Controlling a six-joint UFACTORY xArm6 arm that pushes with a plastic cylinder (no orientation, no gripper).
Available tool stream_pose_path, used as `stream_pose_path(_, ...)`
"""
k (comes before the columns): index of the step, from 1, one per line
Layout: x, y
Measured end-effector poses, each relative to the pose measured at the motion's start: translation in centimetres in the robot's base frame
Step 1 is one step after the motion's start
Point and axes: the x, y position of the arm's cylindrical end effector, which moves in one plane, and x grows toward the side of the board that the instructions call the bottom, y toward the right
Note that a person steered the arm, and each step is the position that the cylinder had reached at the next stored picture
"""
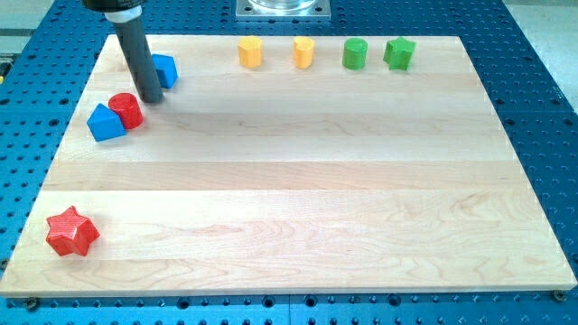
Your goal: Push red circle diagonal to the blue triangle
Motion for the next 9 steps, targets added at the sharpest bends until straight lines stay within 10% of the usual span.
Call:
stream_pose_path(2, 9.7, -0.9)
stream_pose_path(9, 7.7, 6.8)
